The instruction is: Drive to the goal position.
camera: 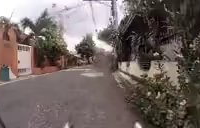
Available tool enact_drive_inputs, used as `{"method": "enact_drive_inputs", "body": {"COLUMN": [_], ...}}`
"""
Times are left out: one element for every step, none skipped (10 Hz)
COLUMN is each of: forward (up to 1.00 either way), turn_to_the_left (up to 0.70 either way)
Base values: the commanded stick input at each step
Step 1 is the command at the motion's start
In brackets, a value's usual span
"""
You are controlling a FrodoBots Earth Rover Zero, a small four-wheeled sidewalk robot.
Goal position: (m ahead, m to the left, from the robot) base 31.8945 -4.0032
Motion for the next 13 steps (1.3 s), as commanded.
{"method": "enact_drive_inputs", "body": {"forward": [0.70,0.70,0.70,0.70,0.70,0.70,0.70,0.70,0.70,0.70,0.70,0.70,0.70], "turn_to_the_left": [0.14,0.14,0.14,0.14,0.14,0.14,0.14,0.14,0.14,0.14,0.14,0.14,0.14]}}
